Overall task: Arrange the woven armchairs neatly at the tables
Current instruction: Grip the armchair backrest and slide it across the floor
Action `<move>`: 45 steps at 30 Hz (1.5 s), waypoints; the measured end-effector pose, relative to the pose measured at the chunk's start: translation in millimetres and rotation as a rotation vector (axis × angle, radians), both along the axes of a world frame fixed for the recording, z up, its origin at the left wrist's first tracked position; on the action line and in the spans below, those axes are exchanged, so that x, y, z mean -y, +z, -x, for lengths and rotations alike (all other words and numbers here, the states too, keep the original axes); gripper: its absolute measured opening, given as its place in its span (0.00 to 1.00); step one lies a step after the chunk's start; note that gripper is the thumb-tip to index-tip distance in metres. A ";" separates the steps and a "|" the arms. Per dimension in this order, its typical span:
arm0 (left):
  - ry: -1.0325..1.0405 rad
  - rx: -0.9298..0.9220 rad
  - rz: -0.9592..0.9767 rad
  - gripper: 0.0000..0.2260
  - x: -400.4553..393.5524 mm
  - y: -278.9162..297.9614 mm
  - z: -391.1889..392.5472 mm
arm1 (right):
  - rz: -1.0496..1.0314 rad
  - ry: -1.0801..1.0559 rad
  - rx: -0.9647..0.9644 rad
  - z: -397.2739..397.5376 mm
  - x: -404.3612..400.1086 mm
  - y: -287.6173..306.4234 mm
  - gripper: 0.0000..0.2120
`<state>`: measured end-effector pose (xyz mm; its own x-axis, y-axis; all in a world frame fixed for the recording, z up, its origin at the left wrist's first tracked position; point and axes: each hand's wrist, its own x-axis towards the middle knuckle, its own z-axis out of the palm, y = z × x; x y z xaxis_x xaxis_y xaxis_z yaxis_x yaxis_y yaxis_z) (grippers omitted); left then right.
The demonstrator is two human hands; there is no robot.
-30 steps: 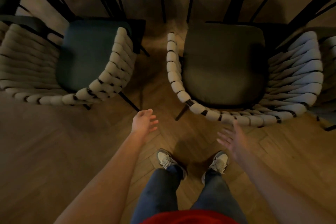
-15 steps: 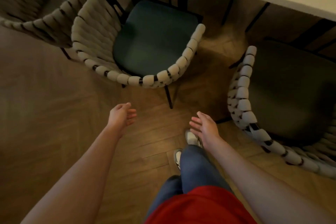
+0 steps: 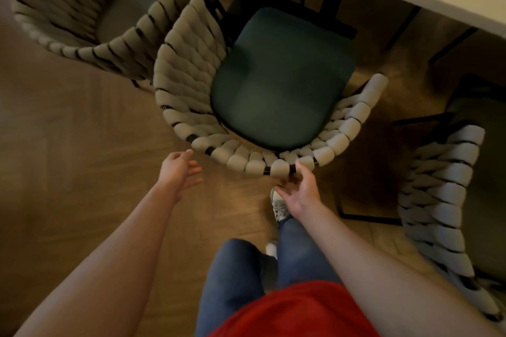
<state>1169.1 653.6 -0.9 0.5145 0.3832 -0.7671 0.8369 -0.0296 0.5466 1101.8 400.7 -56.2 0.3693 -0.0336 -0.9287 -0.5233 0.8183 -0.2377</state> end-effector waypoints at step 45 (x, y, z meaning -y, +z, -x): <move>-0.477 -0.067 -0.212 0.29 -65.0 -62.4 -188.3 | 0.391 -0.527 -0.246 -24.1 -24.7 -11.9 0.30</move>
